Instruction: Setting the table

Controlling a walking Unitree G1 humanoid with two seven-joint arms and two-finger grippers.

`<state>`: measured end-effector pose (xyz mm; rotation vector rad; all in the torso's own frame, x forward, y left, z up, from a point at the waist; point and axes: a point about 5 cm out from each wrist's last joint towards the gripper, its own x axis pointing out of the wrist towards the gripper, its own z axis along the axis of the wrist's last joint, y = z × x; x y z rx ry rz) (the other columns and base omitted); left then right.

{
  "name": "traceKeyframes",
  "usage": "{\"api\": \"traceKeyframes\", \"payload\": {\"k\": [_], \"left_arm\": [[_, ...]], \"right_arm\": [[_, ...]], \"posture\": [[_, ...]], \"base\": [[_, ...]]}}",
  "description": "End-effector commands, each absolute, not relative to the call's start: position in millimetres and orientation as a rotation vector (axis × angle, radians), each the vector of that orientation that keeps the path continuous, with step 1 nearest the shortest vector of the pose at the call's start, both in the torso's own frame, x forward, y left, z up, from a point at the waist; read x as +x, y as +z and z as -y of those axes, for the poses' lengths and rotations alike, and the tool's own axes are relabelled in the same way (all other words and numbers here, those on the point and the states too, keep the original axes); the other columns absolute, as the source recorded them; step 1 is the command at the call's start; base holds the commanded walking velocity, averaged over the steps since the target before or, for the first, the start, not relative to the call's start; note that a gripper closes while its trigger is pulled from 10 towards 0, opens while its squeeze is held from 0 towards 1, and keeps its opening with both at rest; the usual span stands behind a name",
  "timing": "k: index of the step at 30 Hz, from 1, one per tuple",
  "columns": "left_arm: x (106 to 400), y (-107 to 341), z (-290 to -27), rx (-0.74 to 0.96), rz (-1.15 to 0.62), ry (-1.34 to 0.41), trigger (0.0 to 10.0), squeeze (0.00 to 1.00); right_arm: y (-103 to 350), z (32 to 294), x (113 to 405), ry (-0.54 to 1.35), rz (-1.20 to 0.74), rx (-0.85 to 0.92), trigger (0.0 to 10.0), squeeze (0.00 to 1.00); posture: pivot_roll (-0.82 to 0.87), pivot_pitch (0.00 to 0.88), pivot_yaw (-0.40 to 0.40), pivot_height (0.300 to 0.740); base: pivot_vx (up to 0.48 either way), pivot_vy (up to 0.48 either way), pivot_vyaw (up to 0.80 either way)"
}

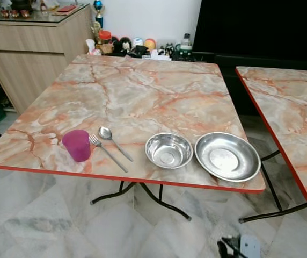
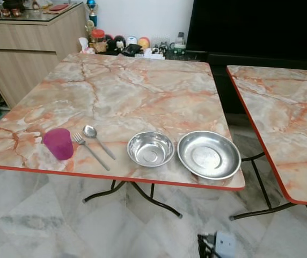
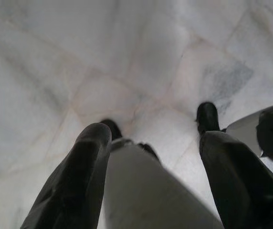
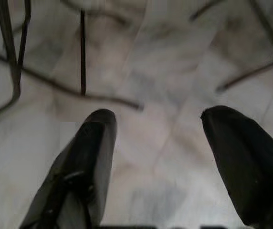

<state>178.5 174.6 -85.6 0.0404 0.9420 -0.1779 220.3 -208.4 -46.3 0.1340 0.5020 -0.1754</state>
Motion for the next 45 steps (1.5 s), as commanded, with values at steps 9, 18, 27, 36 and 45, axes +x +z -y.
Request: {"api": "traceKeyframes", "payload": {"k": [9,18,27,36,45], "left_arm": [[161.5,-91.7,-186.8,0.071,-0.997,-0.188,10.0,0.0],[168.2,-81.9,-224.0,0.023,-0.923,0.01,10.0,0.0],[153.3,-84.0,-238.3,0.004,-0.937,0.044,10.0,0.0],[166.8,-78.3,-235.1,-0.035,-0.878,0.041,10.0,0.0],[184.0,-72.1,-226.5,-0.059,-0.834,0.015,10.0,0.0]], "right_arm": [[-20.7,214.4,205.8,-0.178,-0.229,0.051,10.0,0.0],[40.6,211.6,228.0,-0.184,0.022,-0.015,10.0,0.0],[64.7,210.5,237.8,-0.234,0.062,0.021,10.0,0.0],[77.2,211.9,245.5,-0.243,0.084,0.038,10.0,0.0],[89.3,228.6,260.1,-0.354,0.118,0.164,10.0,0.0]], "posture": [[-0.09,0.056,-0.067,0.74],[-0.08,0.0,-0.058,0.74],[-0.07,0.0,-0.055,0.74],[-0.07,0.0,-0.052,0.74],[-0.08,0.0,-0.044,0.74]], "base": [[0.0,0.0,0.0],[0.0,0.0,0.0],[0.0,0.0,0.0],[0.0,0.0,0.0],[0.0,0.0,0.0]]}}
